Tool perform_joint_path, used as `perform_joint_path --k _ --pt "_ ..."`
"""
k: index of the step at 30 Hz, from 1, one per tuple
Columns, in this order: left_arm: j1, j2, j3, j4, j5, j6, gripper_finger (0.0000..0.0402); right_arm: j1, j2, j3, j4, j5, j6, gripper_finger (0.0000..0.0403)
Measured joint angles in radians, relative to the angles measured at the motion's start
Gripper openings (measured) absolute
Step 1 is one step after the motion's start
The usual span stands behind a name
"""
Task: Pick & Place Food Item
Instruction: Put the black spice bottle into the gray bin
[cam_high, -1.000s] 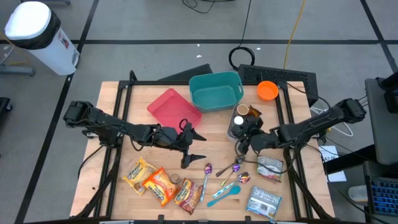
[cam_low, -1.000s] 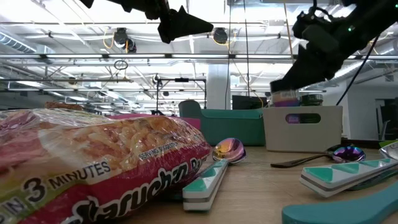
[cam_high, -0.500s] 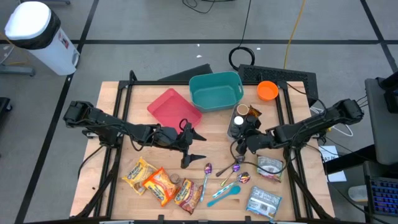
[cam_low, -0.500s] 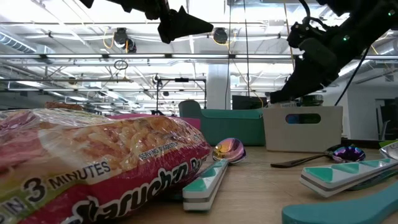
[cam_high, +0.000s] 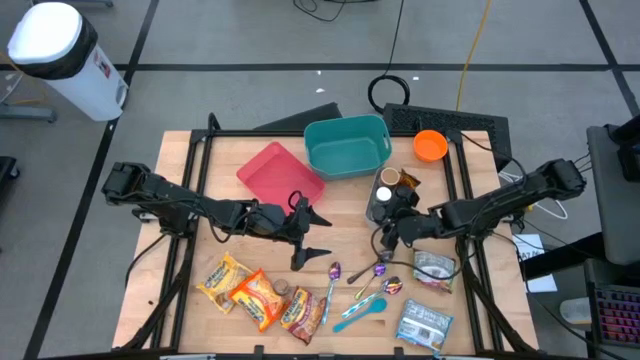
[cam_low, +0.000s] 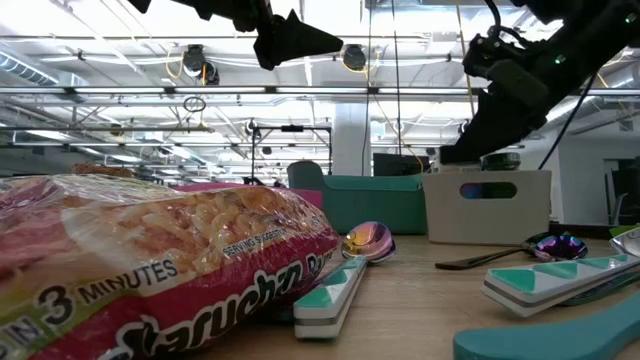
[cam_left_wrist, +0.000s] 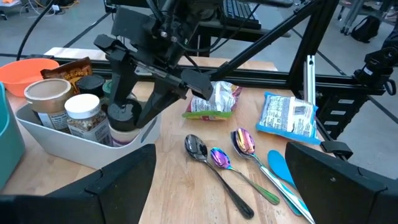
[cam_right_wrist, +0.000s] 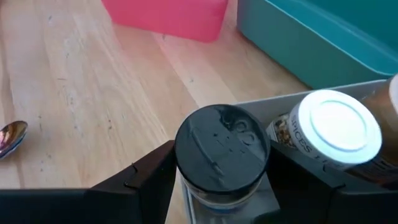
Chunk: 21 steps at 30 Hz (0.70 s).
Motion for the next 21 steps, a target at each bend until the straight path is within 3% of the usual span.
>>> perform_joint_path --k 10,21 --pt "0.000 0.000 0.000 0.010 -0.001 0.001 0.0365 0.001 -0.141 -0.001 -0.012 -0.005 -0.026 0.0223" --pt "0.000 0.000 0.000 0.019 -0.002 0.001 0.0365 -0.001 -0.132 -0.091 0.043 0.003 0.043 0.0222"
